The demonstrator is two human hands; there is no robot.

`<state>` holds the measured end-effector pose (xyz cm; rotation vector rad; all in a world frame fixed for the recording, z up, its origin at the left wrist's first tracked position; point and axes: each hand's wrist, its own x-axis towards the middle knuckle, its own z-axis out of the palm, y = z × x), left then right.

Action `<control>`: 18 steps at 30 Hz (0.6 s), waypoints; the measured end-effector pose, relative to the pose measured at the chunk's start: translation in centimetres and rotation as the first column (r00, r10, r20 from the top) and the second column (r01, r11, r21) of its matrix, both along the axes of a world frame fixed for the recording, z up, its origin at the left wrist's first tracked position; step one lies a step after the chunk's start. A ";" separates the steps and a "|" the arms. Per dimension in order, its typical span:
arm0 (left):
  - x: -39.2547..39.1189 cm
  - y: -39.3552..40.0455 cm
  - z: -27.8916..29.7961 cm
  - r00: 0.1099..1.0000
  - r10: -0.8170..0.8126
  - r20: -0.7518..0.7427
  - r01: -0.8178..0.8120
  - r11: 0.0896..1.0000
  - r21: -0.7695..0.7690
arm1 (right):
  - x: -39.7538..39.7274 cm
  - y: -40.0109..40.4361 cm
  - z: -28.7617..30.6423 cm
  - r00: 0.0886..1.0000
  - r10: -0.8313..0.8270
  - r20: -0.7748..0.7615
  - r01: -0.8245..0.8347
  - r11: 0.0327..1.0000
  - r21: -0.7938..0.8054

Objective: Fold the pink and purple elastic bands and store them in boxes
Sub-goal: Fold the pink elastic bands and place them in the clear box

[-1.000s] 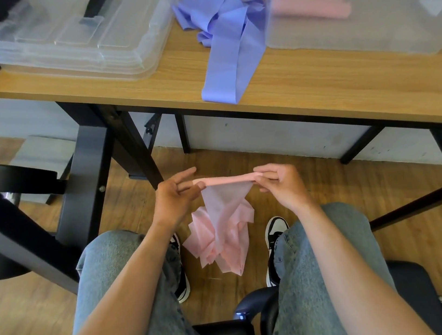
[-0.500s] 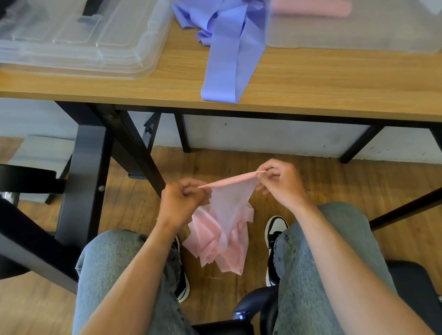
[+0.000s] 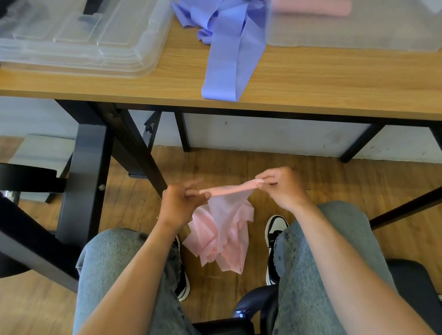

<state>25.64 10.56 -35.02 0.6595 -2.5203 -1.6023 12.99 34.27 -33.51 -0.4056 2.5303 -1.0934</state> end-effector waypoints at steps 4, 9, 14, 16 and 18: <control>0.2 0.4 -0.5 0.991 -0.134 -0.024 0.125 0.964 -0.235 | 0.1 -0.2 -0.1 0.994 0.034 -0.100 -0.021 0.991 0.129; 0.0 0.6 -0.1 0.997 -0.072 0.019 0.074 0.978 -0.194 | 0.2 -0.2 0.1 0.990 0.041 -0.133 -0.019 0.987 0.159; -0.4 0.7 0.6 0.998 0.059 0.027 -0.063 0.988 0.144 | 0.1 -0.4 0.6 0.997 -0.053 -0.051 0.048 0.995 -0.085; -0.6 0.8 0.9 0.993 0.117 0.030 -0.120 0.951 0.285 | 0.1 -0.6 0.8 0.997 -0.075 0.011 0.076 0.980 -0.185; -0.5 0.9 1.2 0.985 0.164 0.043 -0.168 0.909 0.382 | 0.2 -0.6 1.0 0.995 -0.082 0.057 0.094 0.961 -0.260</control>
